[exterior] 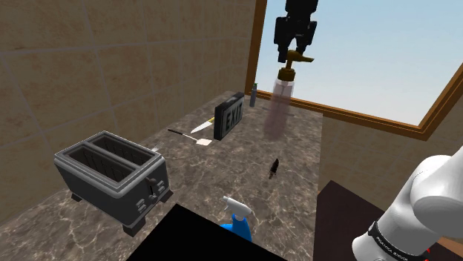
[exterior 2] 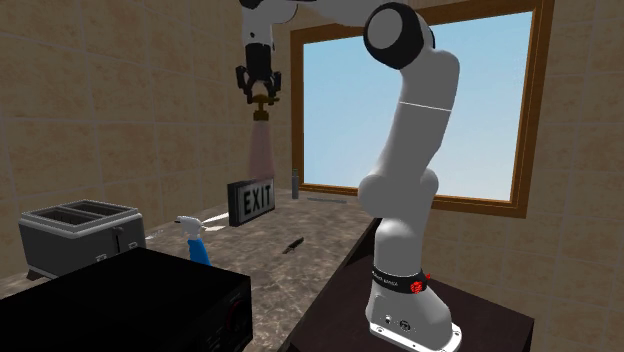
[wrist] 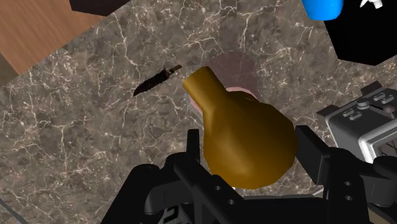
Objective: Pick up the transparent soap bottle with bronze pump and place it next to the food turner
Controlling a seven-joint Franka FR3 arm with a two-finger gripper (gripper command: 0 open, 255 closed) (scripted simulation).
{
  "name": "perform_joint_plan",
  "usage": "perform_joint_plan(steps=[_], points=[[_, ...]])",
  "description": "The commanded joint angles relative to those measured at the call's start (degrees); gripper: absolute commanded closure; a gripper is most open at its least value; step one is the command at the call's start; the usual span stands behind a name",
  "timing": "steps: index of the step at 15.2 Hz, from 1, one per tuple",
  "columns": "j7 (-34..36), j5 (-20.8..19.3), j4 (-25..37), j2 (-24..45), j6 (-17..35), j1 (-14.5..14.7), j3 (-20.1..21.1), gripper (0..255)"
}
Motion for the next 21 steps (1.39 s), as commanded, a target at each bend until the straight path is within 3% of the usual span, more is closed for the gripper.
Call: perform_joint_plan(steps=[1,12,21], points=[[-0.51,-0.52,0.37,2.57,2.29,-0.23,-0.13,255],[-2.20,-3.43,8.15,19.88,11.57,-0.90,-0.70,255],[-3.31,-5.99,25.49,39.02,13.20,-0.45,-1.49,255]])
